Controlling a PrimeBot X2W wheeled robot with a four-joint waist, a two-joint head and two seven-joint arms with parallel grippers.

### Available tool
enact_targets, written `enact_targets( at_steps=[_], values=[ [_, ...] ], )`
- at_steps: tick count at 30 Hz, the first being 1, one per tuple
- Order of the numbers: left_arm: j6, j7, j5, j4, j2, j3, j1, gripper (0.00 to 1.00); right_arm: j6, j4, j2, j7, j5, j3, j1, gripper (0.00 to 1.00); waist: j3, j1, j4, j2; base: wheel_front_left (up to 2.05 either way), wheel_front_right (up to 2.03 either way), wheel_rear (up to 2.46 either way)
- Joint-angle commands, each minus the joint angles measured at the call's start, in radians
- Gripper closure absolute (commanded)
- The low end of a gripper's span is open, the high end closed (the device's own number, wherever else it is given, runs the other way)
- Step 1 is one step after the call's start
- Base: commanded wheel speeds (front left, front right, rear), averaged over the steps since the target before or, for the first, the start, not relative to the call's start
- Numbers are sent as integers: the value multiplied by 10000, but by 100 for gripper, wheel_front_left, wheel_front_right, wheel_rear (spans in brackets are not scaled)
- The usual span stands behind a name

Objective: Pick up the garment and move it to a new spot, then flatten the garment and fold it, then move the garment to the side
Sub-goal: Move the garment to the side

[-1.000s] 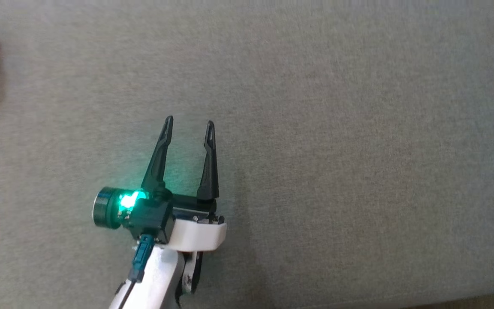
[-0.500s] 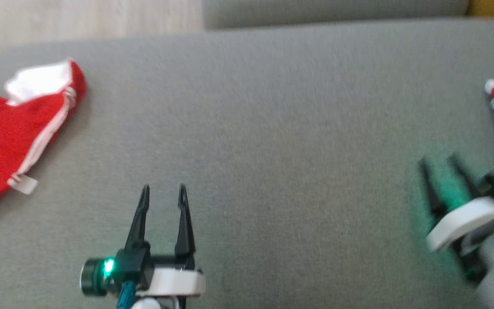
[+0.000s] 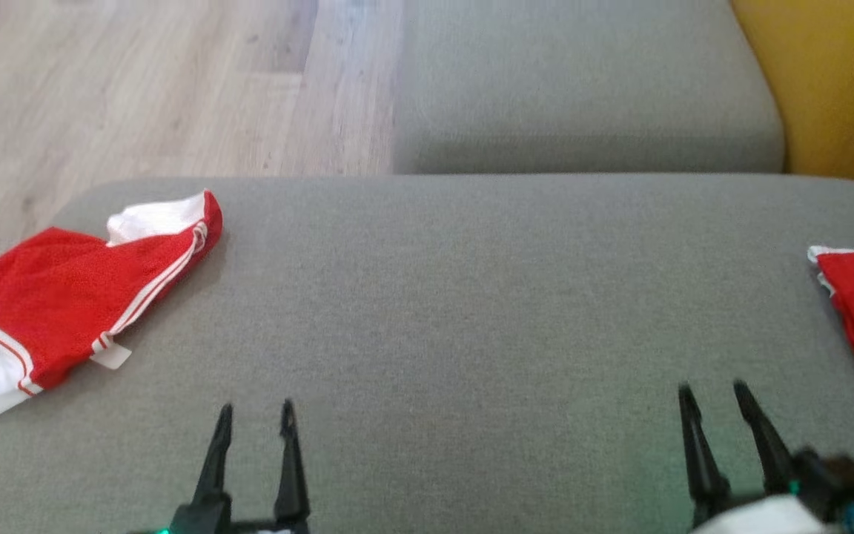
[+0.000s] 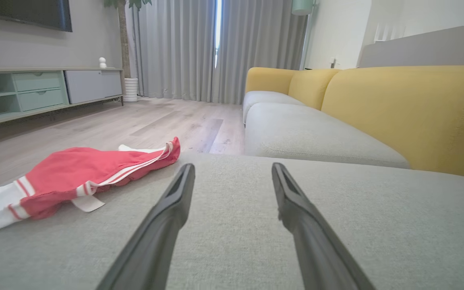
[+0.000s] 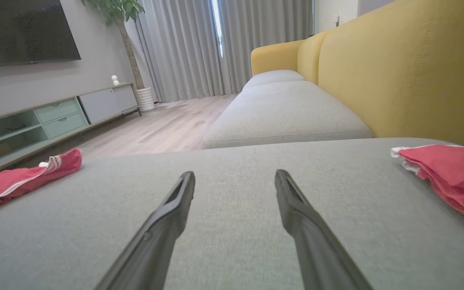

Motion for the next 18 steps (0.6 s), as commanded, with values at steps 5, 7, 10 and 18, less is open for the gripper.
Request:
enact_targets(
  at_steps=[5, 7, 10, 18],
  values=[
    [-360, -51, 369, -694, 5, 588, 301, 0, -7, -1070, 168, -111, -1137, -172, 849, 0, -294, 3, -31, 0, 0, 0, 0],
    [-517, -51, 551, -631, 20, 656, 436, 0, -7, -1162, 231, -111, -1321, -196, 980, 0, -335, 3, -51, 0, 0, 0, 0],
    [-711, -51, 608, -540, 13, 798, 534, 0, -7, -1223, 323, -112, -1366, -257, 1057, 0, -355, 3, -96, 0, 0, 0, 0],
    [-911, -51, 715, -275, -10, 983, 631, 0, -7, -1132, 407, -112, -1428, -254, 1023, 0, -420, 3, -220, 0, 0, 0, 0]
  ],
)
